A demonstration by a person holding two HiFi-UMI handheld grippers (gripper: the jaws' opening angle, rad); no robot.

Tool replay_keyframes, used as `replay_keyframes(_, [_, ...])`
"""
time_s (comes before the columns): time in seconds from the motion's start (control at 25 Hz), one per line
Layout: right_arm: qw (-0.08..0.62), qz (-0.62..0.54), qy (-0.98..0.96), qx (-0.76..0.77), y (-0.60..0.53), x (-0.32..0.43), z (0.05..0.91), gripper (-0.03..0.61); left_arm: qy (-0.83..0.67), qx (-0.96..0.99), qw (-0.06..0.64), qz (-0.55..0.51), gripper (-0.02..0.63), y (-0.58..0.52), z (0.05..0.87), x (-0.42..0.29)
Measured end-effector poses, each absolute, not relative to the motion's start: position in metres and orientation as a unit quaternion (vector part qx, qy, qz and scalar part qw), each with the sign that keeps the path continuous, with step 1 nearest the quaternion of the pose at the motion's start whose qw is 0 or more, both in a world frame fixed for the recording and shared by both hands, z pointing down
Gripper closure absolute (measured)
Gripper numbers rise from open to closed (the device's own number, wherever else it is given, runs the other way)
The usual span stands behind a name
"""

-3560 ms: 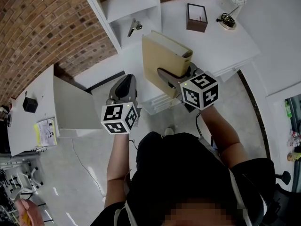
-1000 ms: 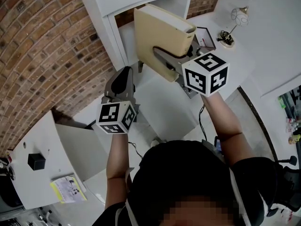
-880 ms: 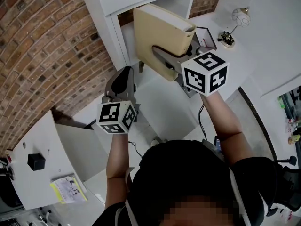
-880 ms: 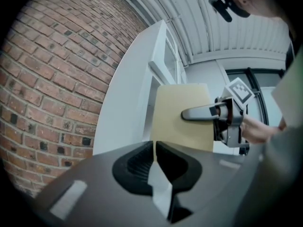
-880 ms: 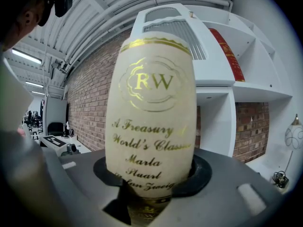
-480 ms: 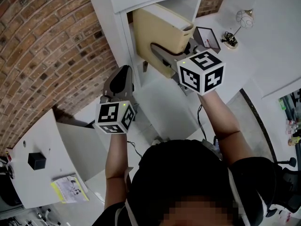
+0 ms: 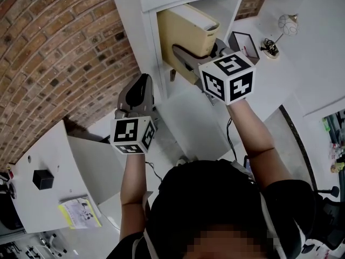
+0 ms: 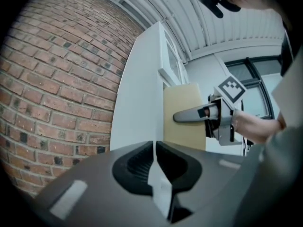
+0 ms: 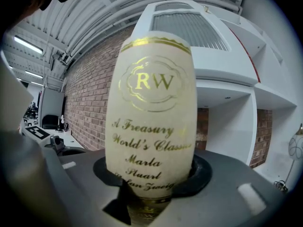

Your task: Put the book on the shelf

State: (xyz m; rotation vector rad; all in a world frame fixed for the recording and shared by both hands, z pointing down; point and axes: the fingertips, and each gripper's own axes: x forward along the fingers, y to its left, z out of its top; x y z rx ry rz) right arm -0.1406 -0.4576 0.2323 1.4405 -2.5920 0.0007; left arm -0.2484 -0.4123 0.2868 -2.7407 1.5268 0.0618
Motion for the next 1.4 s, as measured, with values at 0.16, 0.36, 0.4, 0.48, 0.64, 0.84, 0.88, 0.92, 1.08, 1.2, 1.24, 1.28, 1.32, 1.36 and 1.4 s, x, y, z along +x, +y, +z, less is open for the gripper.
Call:
replay_keyframes(0.16, [0.089, 0.0, -0.869, 0.486, -0.47, -0.147, 0.232, 0.347, 0.493, -0.87, 0.001, 0.019, 0.592, -0.415, 0.288, -0.253])
replay_keyframes(0.36, [0.081, 0.0, -0.872, 0.482, -0.481, -0.156, 0.231, 0.345, 0.497, -0.868, 0.004, 0.018, 0.592, -0.417, 0.287, -0.257])
replay_keyframes(0.4, [0.076, 0.001, -0.874, 0.481, -0.482, -0.157, 0.23, 0.345, 0.497, -0.867, 0.005, 0.018, 0.592, -0.417, 0.286, -0.258])
replay_keyframes(0.48, [0.065, 0.004, -0.876, 0.478, -0.485, -0.16, 0.23, 0.347, 0.497, -0.867, 0.006, 0.017, 0.592, -0.418, 0.286, -0.259])
replay_keyframes(0.64, [0.041, 0.007, -0.88, 0.473, -0.488, -0.163, 0.228, 0.347, 0.496, -0.868, 0.009, 0.015, 0.592, -0.421, 0.285, -0.259])
replay_keyframes(0.84, [0.044, -0.014, -0.883, 0.467, -0.485, -0.164, 0.231, 0.332, 0.489, -0.872, 0.009, 0.015, 0.592, -0.423, 0.286, -0.252])
replay_keyframes(0.88, [0.046, -0.016, -0.884, 0.465, -0.483, -0.163, 0.233, 0.324, 0.487, -0.873, 0.008, 0.015, 0.592, -0.423, 0.287, -0.25])
replay_keyframes(0.92, [0.047, -0.013, -0.886, 0.462, -0.48, -0.162, 0.236, 0.319, 0.485, -0.874, 0.007, 0.014, 0.592, -0.423, 0.288, -0.247])
replay_keyframes(1.08, [0.048, 0.004, -0.891, 0.451, -0.47, -0.154, 0.248, 0.301, 0.474, -0.88, 0.007, 0.013, 0.592, -0.424, 0.288, -0.233])
replay_keyframes(1.2, [0.045, 0.008, -0.891, 0.452, -0.463, -0.144, 0.253, 0.288, 0.463, -0.886, 0.01, 0.012, 0.592, -0.424, 0.286, -0.218])
replay_keyframes(1.24, [0.044, 0.01, -0.891, 0.452, -0.459, -0.14, 0.254, 0.287, 0.459, -0.888, 0.011, 0.011, 0.592, -0.423, 0.285, -0.212])
replay_keyframes(1.28, [0.042, 0.011, -0.891, 0.451, -0.456, -0.137, 0.256, 0.287, 0.455, -0.89, 0.012, 0.01, 0.592, -0.423, 0.285, -0.207])
replay_keyframes(1.32, [0.041, 0.013, -0.892, 0.451, -0.453, -0.134, 0.257, 0.287, 0.451, -0.892, 0.011, 0.009, 0.592, -0.422, 0.286, -0.202])
replay_keyframes(1.36, [0.04, 0.014, -0.892, 0.449, -0.451, -0.132, 0.258, 0.287, 0.448, -0.894, 0.01, 0.008, 0.592, -0.422, 0.286, -0.198])
replay_keyframes(1.4, [0.038, 0.016, -0.893, 0.447, -0.449, -0.13, 0.26, 0.287, 0.446, -0.895, 0.009, 0.007, 0.592, -0.421, 0.287, -0.194])
